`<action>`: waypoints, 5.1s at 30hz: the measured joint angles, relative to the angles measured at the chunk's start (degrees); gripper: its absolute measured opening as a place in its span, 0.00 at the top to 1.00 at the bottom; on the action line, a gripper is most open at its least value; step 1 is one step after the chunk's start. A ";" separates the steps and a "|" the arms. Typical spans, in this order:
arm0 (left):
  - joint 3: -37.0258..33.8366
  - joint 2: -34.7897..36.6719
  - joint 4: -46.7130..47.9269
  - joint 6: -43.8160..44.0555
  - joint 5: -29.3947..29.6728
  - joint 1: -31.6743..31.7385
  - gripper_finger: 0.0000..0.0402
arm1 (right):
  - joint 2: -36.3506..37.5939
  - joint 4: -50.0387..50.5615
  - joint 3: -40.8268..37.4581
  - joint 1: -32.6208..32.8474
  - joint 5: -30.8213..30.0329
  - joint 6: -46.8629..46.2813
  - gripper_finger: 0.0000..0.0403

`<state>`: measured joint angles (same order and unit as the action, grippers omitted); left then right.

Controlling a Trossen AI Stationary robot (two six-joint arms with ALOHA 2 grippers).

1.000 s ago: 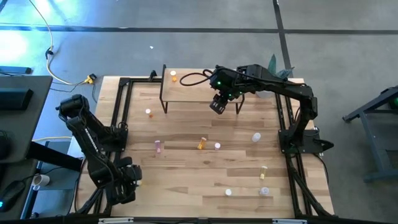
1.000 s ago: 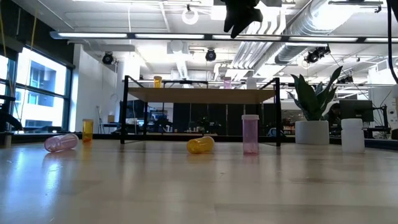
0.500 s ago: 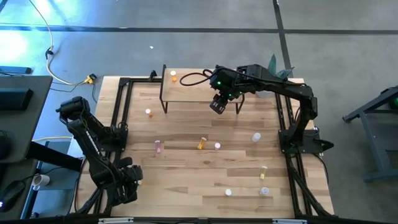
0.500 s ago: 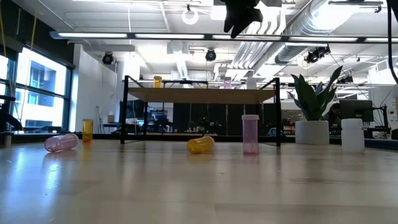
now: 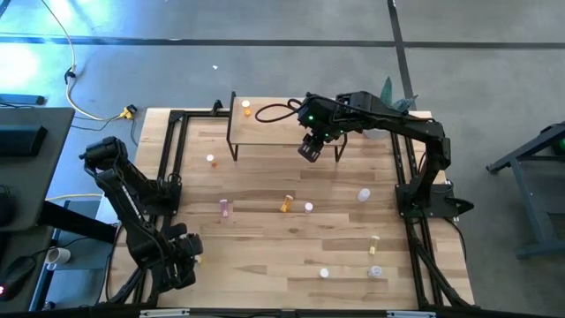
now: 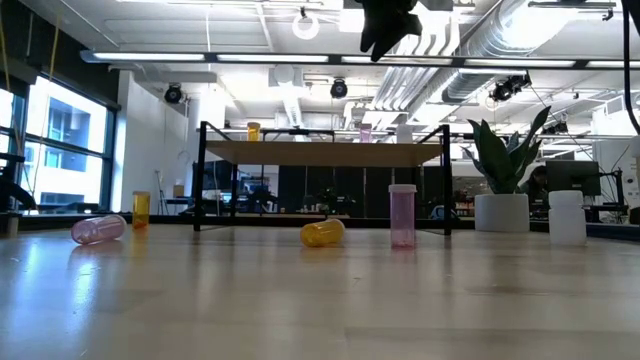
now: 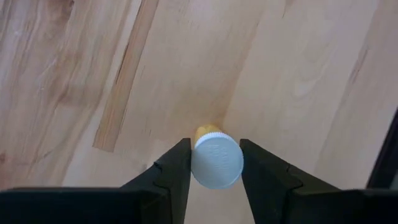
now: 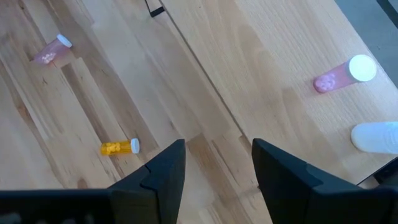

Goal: Pick and place medicine bottles onto shelf by color
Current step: Put the left yellow pill bottle on the shelf

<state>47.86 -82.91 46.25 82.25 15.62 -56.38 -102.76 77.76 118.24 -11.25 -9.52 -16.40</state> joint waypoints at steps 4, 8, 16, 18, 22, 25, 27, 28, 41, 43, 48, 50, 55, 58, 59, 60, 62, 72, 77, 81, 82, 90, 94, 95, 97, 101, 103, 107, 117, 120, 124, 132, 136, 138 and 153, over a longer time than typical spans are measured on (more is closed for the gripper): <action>1.77 0.74 0.37 0.10 0.00 1.72 0.71 | 0.00 0.02 0.00 -0.02 -0.02 1.60 0.56; 3.61 2.14 0.76 -1.40 0.63 5.18 0.72 | 0.00 0.02 0.00 -0.04 -0.02 3.34 0.56; 7.38 5.24 0.90 -11.04 3.43 16.12 0.71 | 1.91 0.00 0.00 -0.75 -1.67 5.53 0.56; 8.35 5.94 1.04 -15.02 3.44 19.56 0.71 | 2.59 -0.33 0.00 -1.62 -1.97 6.28 0.56; 10.34 7.17 1.10 -23.74 3.46 27.14 0.71 | 3.78 -0.46 0.00 -3.55 -2.03 6.40 0.56; 11.99 8.20 1.81 -30.86 3.47 33.58 0.71 | 3.87 -0.33 0.02 -5.07 -2.01 6.55 0.56; 13.40 8.84 1.92 -36.02 3.47 38.16 0.71 | 3.87 -0.15 0.02 -6.03 -1.99 7.62 0.56; 14.19 9.08 2.32 -38.66 3.47 40.47 0.71 | 3.89 -0.12 0.02 -6.52 -2.00 7.88 0.56; 29.44 9.72 2.58 -72.17 2.41 72.20 0.71 | 3.89 -0.20 0.02 -13.35 -1.97 7.37 0.56; 31.90 9.73 1.71 -75.73 1.60 76.47 0.71 | 3.89 -0.47 0.02 -14.43 -1.97 6.42 0.56; 37.32 9.57 -1.63 -82.47 -1.09 85.30 0.71 | 3.89 -1.66 0.02 -16.81 -1.92 5.48 0.56; 39.55 9.09 -2.96 -84.63 -1.72 87.81 0.71 | 3.89 -2.09 0.02 -17.78 -1.87 4.57 0.56; 45.41 6.56 -3.64 -88.45 -1.99 92.78 0.71 | 3.89 -2.16 0.02 -19.85 -1.88 2.96 0.56; 49.20 4.27 -3.80 -88.73 -2.11 95.11 0.71 | 3.87 -2.16 0.02 -20.70 -1.90 1.99 0.56; 50.42 3.39 -3.83 -89.12 -2.20 95.72 0.71 | 3.87 -2.16 0.02 -20.97 -1.90 1.79 0.56; 51.49 2.50 -3.77 -89.67 -2.58 96.24 0.71 | 3.87 -2.16 0.02 -21.14 -1.90 1.58 0.56; 53.69 0.57 -3.77 -90.35 -3.89 97.13 0.71 | 3.87 -2.18 0.02 -21.62 -1.90 1.22 0.56; 59.51 -9.16 -3.45 -89.85 -7.60 98.75 0.71 | 3.87 -2.16 0.02 -22.90 -1.90 -0.23 0.56; 59.62 -13.22 -2.40 -87.87 -10.29 98.73 0.71 | 3.87 -2.16 0.02 -22.90 -2.89 -0.13 0.56; 59.62 -16.18 0.54 -85.40 -14.02 98.71 0.71 | 3.87 -2.18 0.02 -22.90 -3.38 0.69 0.56; 59.62 -16.82 1.66 -85.07 -14.12 98.68 0.71 | 3.87 -2.16 0.02 -22.90 -3.70 1.16 0.56; 59.62 -20.54 8.51 -79.41 -15.42 98.59 0.71 | 3.87 -2.16 0.00 -22.90 -4.00 3.52 0.56; 59.62 -21.47 9.20 -76.24 -16.20 98.33 0.71 | 3.85 -2.16 0.00 -22.90 -4.00 3.82 0.56; 59.62 -21.64 9.47 -75.44 -17.00 98.32 0.71 | 3.85 -2.16 0.00 -22.90 -4.00 3.84 0.56; 59.62 -21.96 9.91 -74.37 -18.63 98.19 0.71 | 3.85 -2.14 0.00 -22.90 -4.00 3.83 0.56; 59.66 -23.49 9.93 -73.11 -19.04 97.51 0.71 | 3.85 -2.14 0.00 -22.90 -4.00 3.84 0.56; 59.64 -24.02 9.99 -72.80 -19.32 97.45 0.71 | 3.85 -2.14 0.00 -22.90 -4.00 3.84 0.56; 59.64 -24.92 9.95 -73.29 -19.08 97.48 0.71 | 3.85 -2.14 0.00 -22.90 -4.00 4.03 0.56; 59.64 -25.17 11.58 -76.89 -16.41 98.00 0.71 | 3.85 -2.14 0.00 -22.90 -4.00 3.78 0.56; 59.64 -25.17 13.24 -78.33 -16.42 97.99 0.71 | 3.84 -2.14 0.00 -22.84 -4.00 3.42 0.56; 59.64 -25.17 12.54 -79.44 -15.78 97.48 0.71 | 3.82 -2.14 0.00 -22.84 -4.00 3.42 0.56; 59.64 -26.43 12.49 -80.10 -14.73 97.48 0.71 | 3.82 -2.13 0.00 -22.84 -4.00 3.41 0.56; 59.71 -27.02 12.02 -80.01 -14.73 97.51 0.71 | 3.82 -2.12 0.00 -22.84 -4.00 3.41 0.56; 59.71 -27.02 12.03 -80.05 -14.71 97.53 0.71 | 3.82 -2.12 0.00 -22.84 -4.00 3.40 0.56; 59.71 -27.12 12.03 -80.46 -14.73 97.55 0.71 | 3.82 -2.12 0.00 -22.84 -3.98 3.40 0.56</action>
<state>107.57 -110.03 58.28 1.79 0.89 41.17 -98.94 75.64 118.24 -34.09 -13.50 -13.00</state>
